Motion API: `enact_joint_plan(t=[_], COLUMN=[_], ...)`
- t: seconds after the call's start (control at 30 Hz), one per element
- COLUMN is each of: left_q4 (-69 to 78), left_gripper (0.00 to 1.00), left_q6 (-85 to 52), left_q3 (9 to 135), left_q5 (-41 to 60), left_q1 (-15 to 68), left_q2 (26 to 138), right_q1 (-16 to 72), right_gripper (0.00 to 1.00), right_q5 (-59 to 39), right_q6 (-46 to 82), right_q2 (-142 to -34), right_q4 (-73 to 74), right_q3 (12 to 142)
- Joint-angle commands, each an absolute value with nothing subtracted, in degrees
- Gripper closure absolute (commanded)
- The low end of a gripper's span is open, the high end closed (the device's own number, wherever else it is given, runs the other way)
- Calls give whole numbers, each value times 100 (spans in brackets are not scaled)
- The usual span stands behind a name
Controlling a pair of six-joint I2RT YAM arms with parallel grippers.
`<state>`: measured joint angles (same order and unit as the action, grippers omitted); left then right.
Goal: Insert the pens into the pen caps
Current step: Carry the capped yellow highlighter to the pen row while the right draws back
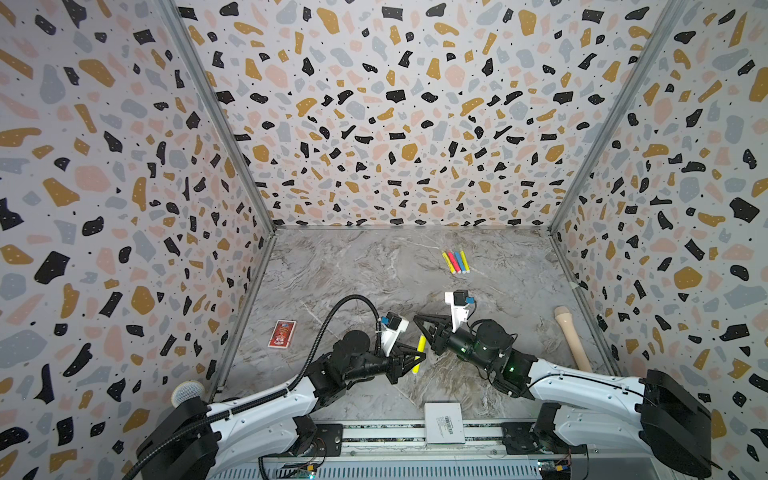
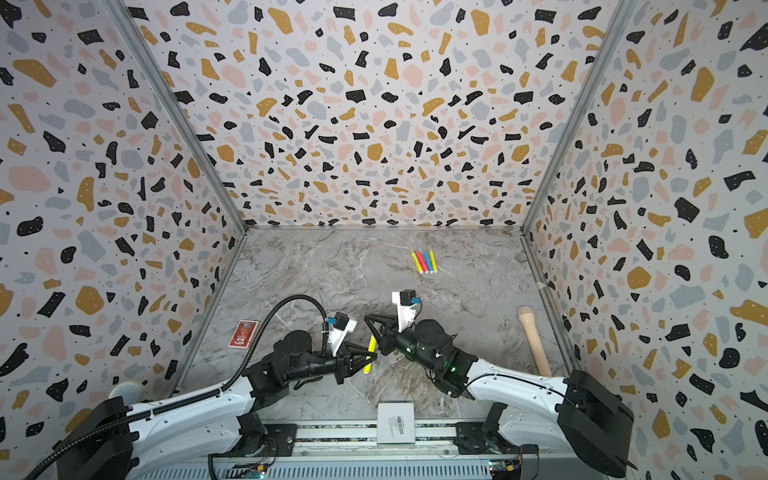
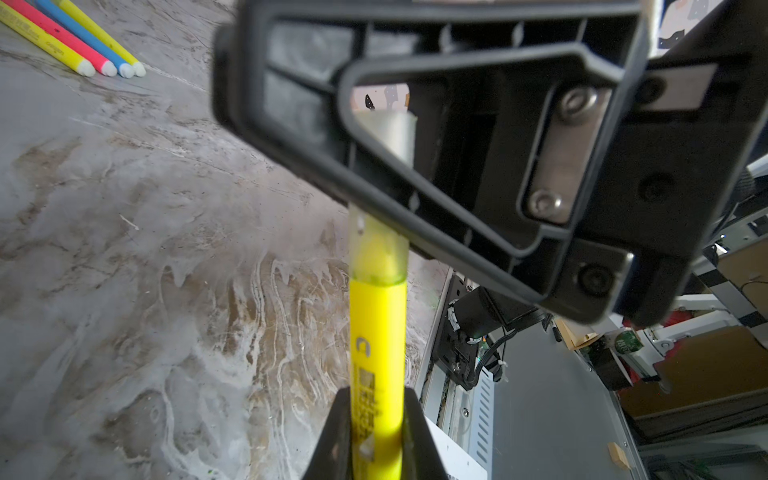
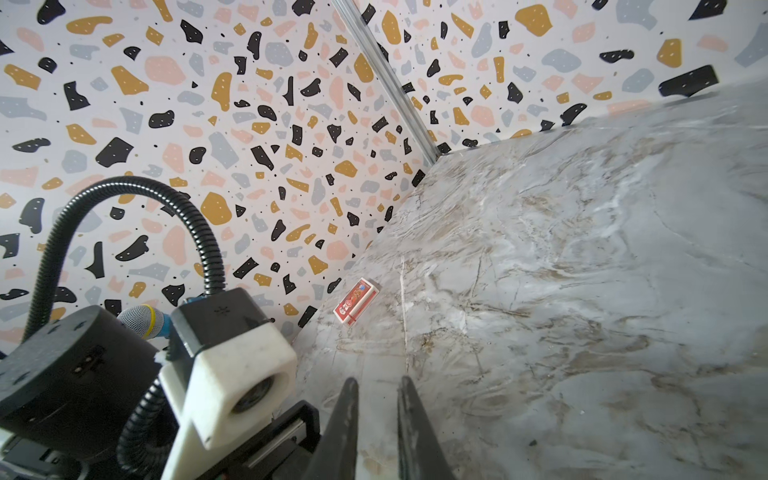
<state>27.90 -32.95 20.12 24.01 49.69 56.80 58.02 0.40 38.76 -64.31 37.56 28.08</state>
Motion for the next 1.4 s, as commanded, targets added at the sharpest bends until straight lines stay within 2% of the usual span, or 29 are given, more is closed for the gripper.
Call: enact_joint_plan(t=[0.0,0.03,0.1,0.17,0.23,0.4,0.57,0.77,1.23,1.37], left_q4=[4188,3952,3762,3687,3464,2662,2097,1623,214,114], left_gripper=[100,100,100,100,100,100,100,100,100,100], left_q6=[-3180,-3031,-2918,-2905,-2810,-2567,-2769,-2803,-2938,-3067], left_q3=[2985,3003,2912,2870,3045,4114,5587,7009,9412,9667], left_q5=[894,909,851,651,493,215,379,201,-64,-127], left_q1=[4469,4470,4470,4465,4439,4149,3540,3344,3138,3138], left_q2=[5790,5940,6244,6540,6891,8089,9745,11114,12882,13122], right_q1=[5944,5781,5291,4824,4456,4021,3938,3868,3765,3715], right_gripper=[96,88,66,49,44,41,41,41,40,40], right_q5=[-780,-793,-950,-1182,-1338,-1217,-831,-601,-712,-670], right_q6=[3226,3141,3011,2939,2866,2768,2948,3137,3287,3264], right_q2=[-6177,-6005,-5610,-5275,-5005,-4507,-4063,-3517,-3410,-3401], right_q4=[1336,1168,966,841,652,1,-433,-790,-720,-759], right_q3=[2834,2967,3163,3304,3440,3533,3184,2861,2540,2561])
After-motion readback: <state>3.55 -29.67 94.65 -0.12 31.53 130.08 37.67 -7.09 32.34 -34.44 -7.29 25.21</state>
